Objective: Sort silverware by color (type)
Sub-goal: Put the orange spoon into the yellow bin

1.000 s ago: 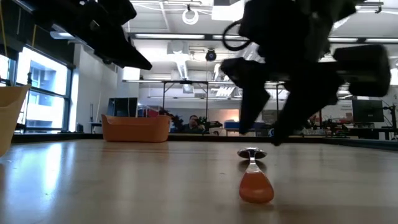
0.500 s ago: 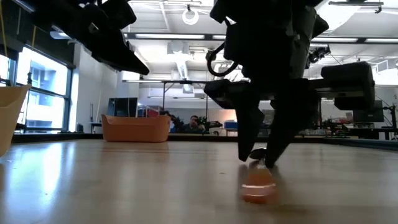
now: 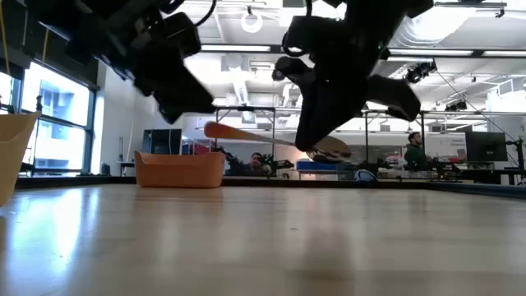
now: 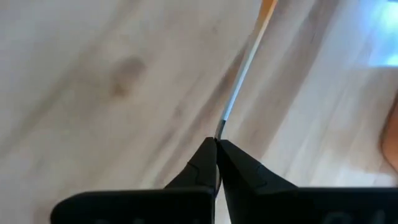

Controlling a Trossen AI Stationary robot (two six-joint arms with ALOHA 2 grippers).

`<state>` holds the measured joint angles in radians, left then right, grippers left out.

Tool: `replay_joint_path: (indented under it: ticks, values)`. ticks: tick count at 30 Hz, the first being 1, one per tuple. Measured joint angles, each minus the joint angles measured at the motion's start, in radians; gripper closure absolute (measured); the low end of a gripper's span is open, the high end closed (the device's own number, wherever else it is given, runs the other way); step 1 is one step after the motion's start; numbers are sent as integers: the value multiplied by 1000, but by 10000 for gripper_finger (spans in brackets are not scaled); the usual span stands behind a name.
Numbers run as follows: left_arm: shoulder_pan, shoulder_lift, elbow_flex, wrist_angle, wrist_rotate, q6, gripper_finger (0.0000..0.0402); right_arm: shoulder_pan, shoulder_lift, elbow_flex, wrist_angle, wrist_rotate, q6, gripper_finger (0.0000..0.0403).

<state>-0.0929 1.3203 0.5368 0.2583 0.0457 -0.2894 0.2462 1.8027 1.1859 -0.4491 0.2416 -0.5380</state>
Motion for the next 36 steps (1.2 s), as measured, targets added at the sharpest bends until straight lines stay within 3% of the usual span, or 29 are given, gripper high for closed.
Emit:
replay_joint_path:
  ticks: [3, 7, 12, 16, 20, 27, 36]
  values:
    - [1, 78, 8, 136, 51, -52, 289, -18, -18, -2, -17, 17, -23, 402]
    - [1, 139, 52, 160, 71, -21, 233, -40, -23, -2, -29, 21, -31, 402]
    - [0, 164, 91, 105, 73, 18, 177, -62, -22, -5, -19, 31, -48, 402]
    - [-7, 173, 148, -50, 43, 70, 163, -75, -22, -5, 1, 26, -64, 402]
    - [-16, 172, 201, -194, -51, 133, 168, -85, -22, -5, 29, 29, -73, 403]
    - [-15, 173, 273, -391, -31, 112, 196, -85, -22, -4, 49, 30, -73, 403]
    - [-7, 172, 291, -419, -27, 84, 321, -85, -23, -4, 70, 37, -73, 403]
